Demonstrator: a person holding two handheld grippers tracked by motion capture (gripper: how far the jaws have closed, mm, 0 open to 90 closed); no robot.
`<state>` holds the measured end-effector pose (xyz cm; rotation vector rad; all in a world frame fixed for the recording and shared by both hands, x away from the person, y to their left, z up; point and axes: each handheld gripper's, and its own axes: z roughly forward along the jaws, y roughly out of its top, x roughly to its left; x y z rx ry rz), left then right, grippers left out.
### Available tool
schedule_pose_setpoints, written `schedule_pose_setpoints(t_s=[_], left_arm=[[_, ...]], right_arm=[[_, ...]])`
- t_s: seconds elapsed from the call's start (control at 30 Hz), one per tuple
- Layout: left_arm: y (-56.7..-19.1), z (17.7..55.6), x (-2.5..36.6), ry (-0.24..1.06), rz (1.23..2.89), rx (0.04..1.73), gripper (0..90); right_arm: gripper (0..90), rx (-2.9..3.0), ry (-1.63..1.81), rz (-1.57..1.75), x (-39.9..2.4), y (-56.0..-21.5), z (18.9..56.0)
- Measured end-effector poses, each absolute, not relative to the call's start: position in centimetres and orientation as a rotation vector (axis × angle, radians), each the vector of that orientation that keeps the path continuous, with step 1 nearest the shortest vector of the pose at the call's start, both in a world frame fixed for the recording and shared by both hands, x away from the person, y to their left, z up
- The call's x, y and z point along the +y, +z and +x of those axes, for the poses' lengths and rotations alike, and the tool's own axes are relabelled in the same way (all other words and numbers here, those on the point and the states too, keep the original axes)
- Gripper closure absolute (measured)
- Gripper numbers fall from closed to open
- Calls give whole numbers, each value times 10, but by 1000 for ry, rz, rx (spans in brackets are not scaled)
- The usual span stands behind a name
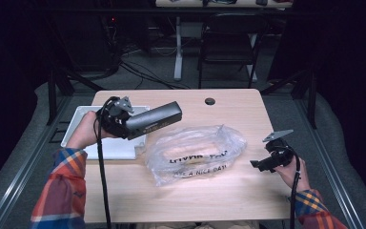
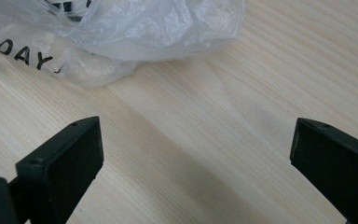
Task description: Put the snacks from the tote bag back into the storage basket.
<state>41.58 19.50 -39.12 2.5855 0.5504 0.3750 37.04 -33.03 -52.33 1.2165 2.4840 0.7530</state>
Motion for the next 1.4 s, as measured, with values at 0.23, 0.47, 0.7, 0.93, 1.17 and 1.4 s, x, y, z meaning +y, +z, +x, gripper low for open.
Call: schedule_pose_setpoints(t_s=[0.23,0.47,0.7,0.93,1.17,1.4], left_arm=[[-389,412,216,395,2559,600,433],[-393,412,240,403,2550,673,433],[-400,414,258,395,2539,748,433],[-411,412,284,388,2519,814,433],[-422,411,299,393,2521,854,433],[-441,414,312,374,2518,872,433]], right_arm=[[20,2488,742,1212,-329,-524,370],[20,2480,739,1220,-331,-524,369],[20,2491,729,1208,-331,-523,368],[20,2487,728,1212,-330,-525,369],[20,2489,722,1214,-329,-525,369],[20,2492,725,1210,-328,-526,369]])
